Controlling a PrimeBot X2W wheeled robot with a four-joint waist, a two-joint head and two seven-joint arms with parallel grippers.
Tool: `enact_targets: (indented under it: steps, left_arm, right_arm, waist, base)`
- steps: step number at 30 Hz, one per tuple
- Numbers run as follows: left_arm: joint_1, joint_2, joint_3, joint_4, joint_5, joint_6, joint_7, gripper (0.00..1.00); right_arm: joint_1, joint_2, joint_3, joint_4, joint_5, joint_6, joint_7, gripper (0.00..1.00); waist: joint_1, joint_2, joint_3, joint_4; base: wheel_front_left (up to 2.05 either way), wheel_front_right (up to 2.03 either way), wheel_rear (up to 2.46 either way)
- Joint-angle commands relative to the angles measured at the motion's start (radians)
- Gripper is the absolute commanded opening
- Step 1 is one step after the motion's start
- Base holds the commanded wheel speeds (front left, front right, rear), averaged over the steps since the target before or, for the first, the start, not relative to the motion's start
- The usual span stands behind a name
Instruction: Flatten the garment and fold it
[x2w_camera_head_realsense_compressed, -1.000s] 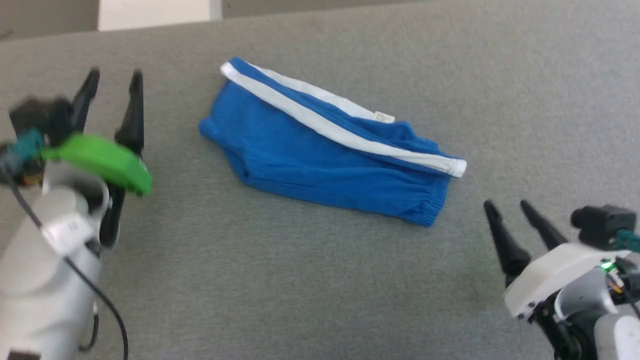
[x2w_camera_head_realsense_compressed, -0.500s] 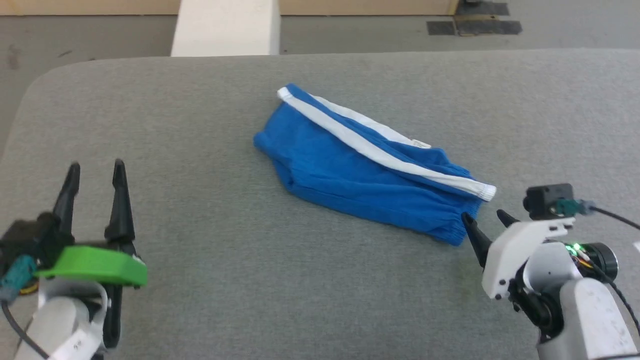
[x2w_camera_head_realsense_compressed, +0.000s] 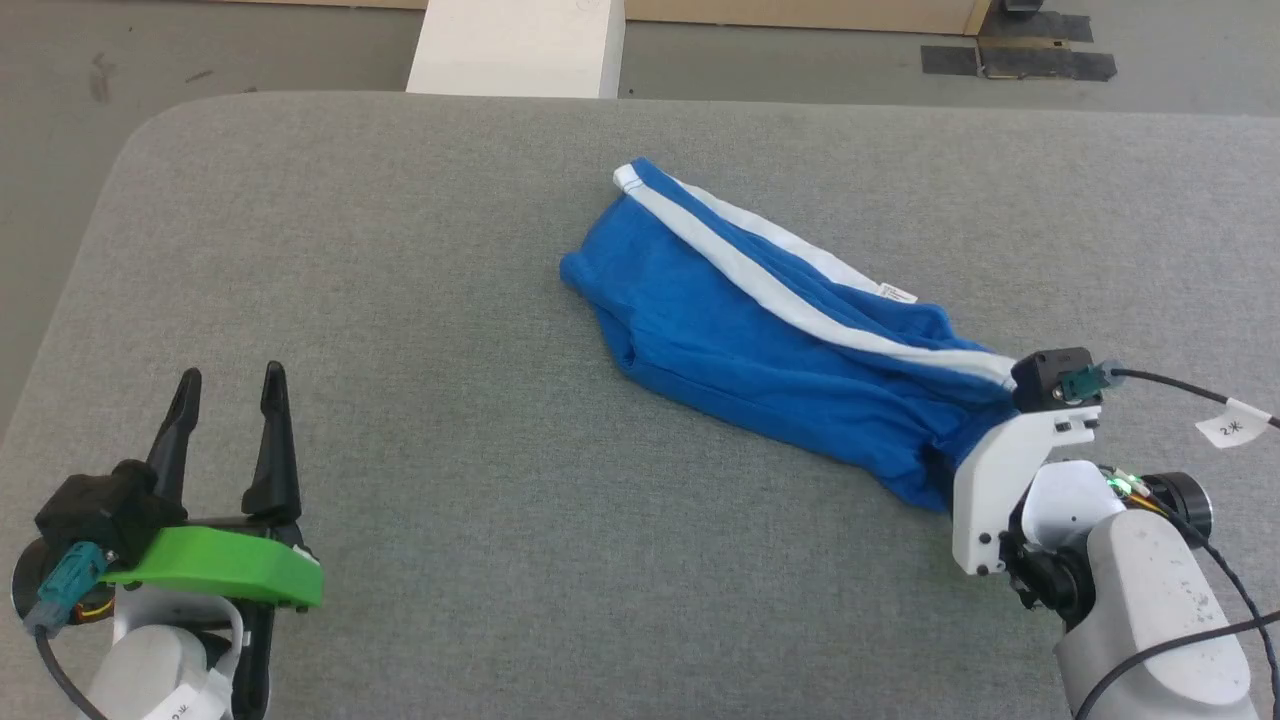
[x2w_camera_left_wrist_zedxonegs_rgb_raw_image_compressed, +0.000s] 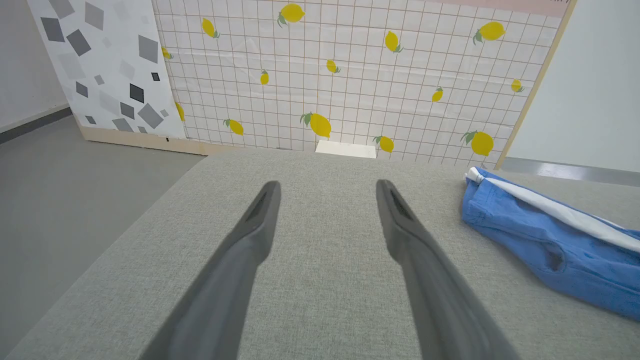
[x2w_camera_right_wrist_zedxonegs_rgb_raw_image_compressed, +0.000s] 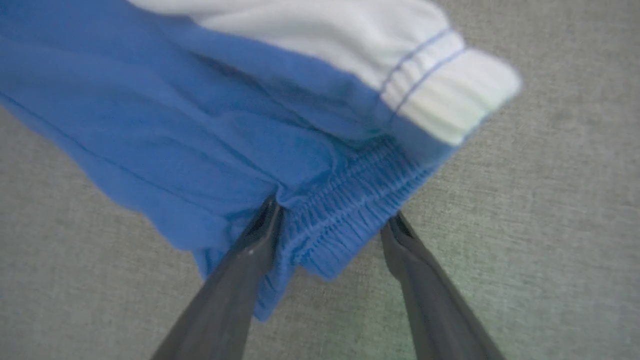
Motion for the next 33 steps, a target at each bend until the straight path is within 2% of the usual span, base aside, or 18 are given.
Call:
enact_targets:
  steps: [1, 6, 10, 14, 19, 24, 33]
  left_arm:
    - [0.004, -0.004, -0.001, 0.006, 0.012, -0.009, -0.005, 1.00]
    - [-0.068, -0.005, -0.038, 0.034, -0.002, -0.043, 0.043, 1.00]
    - [-0.201, -0.031, -0.093, 0.066, -0.034, -0.068, 0.170, 1.00]
    - [-0.369, -0.064, -0.164, 0.149, -0.060, -0.086, 0.353, 1.00]
    - [-0.543, -0.092, -0.190, 0.297, -0.112, -0.063, 0.595, 1.00]
    - [-0.660, -0.064, -0.257, 0.391, -0.084, -0.051, 0.825, 1.00]
    - [-0.722, -0.038, -0.329, 0.436, -0.054, -0.052, 1.011, 1.00]
  right_arm:
    - [0.005, 0.000, 0.003, 0.033, -0.003, -0.002, 0.011, 0.00]
    - [-0.033, 0.000, 0.000, 0.036, 0.023, -0.002, -0.005, 0.00]
    - [-0.055, 0.000, 0.018, 0.022, 0.046, -0.002, -0.014, 0.00]
    - [-0.080, 0.000, 0.054, -0.001, 0.074, -0.002, -0.014, 0.00]
    - [-0.113, 0.000, 0.128, -0.035, 0.110, -0.002, -0.017, 0.00]
    - [-0.142, 0.000, 0.190, -0.054, 0.137, -0.002, -0.025, 0.00]
    - [-0.158, 0.000, 0.232, -0.050, 0.156, -0.002, -0.040, 0.00]
  waist:
    - [0.0000, 0.0000, 0.003, -0.003]
    - [0.0000, 0.0000, 0.015, -0.026]
    - [0.0000, 0.0000, 0.032, -0.043]
    - [0.0000, 0.0000, 0.067, -0.069]
    - [0.0000, 0.0000, 0.127, -0.125]
    - [0.0000, 0.0000, 0.182, -0.170]
    - [0.0000, 0.0000, 0.229, -0.202]
  base:
    - [0.00, 0.00, 0.00]
    - [0.00, 0.00, 0.00]
    - [0.00, 0.00, 0.00]
    - [0.00, 0.00, 0.00]
    - [0.00, 0.00, 0.00]
    - [0.00, 0.00, 0.00]
    - [0.00, 0.00, 0.00]
